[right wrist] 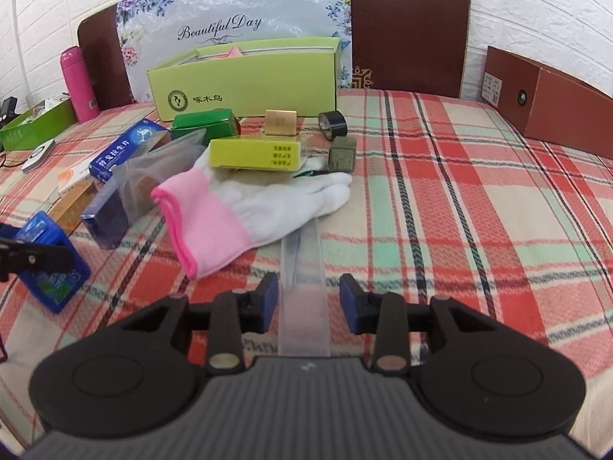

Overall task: Organize objects
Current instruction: 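Grasp the clear plastic tube with the right tool, then carry blue box and plastic tube into the green box and release both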

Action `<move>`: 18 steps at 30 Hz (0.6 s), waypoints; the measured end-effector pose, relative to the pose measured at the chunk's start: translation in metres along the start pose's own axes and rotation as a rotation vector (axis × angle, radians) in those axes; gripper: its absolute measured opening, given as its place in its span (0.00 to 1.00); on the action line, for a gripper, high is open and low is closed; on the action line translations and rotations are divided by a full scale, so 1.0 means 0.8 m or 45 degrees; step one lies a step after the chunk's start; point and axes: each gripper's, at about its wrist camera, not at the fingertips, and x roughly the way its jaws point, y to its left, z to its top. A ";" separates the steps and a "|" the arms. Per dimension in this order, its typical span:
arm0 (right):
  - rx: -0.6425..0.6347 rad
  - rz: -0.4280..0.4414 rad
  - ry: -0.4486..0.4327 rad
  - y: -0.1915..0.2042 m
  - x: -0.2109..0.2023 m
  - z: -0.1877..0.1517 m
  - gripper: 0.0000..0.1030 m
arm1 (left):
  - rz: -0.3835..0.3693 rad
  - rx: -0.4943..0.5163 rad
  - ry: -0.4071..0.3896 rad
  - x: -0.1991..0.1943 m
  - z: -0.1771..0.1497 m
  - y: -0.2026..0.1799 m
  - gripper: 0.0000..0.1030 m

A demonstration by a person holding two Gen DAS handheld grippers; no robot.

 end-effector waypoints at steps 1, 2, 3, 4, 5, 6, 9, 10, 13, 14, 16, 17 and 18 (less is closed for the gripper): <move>-0.004 0.006 0.001 0.001 0.004 0.002 0.34 | 0.009 -0.002 -0.001 0.001 0.000 0.000 0.65; -0.008 0.010 0.004 0.001 0.008 0.004 0.34 | 0.016 -0.004 0.002 0.002 0.000 0.000 0.65; -0.011 0.008 0.005 0.002 0.011 0.005 0.34 | 0.020 -0.007 0.007 0.003 0.000 0.001 0.65; -0.015 0.007 0.003 0.003 0.014 0.005 0.34 | 0.019 -0.014 0.010 0.005 0.000 0.002 0.65; -0.017 0.006 0.001 0.004 0.017 0.004 0.35 | 0.014 -0.018 0.013 0.007 0.000 0.002 0.65; -0.016 0.004 -0.005 0.004 0.018 0.002 0.35 | 0.004 -0.022 0.023 0.010 0.000 0.003 0.65; -0.017 0.001 -0.017 0.004 0.013 -0.003 0.26 | -0.004 -0.008 0.023 0.011 -0.003 0.002 0.61; -0.007 0.001 -0.015 0.003 0.009 -0.005 0.26 | -0.007 -0.002 0.021 0.010 -0.003 0.001 0.61; 0.030 -0.014 -0.009 -0.001 -0.007 -0.012 0.26 | -0.013 -0.014 0.009 0.003 -0.005 0.004 0.61; 0.046 -0.015 -0.013 -0.003 -0.014 -0.014 0.26 | -0.007 -0.015 0.000 -0.001 -0.004 0.006 0.61; 0.085 -0.018 -0.033 -0.010 -0.028 -0.018 0.26 | 0.010 -0.017 -0.033 -0.010 0.000 0.009 0.61; 0.100 -0.022 -0.052 -0.013 -0.036 -0.017 0.26 | 0.017 -0.021 -0.051 -0.015 0.003 0.010 0.61; 0.112 -0.027 -0.079 -0.015 -0.045 -0.016 0.26 | 0.021 -0.027 -0.076 -0.021 0.008 0.013 0.61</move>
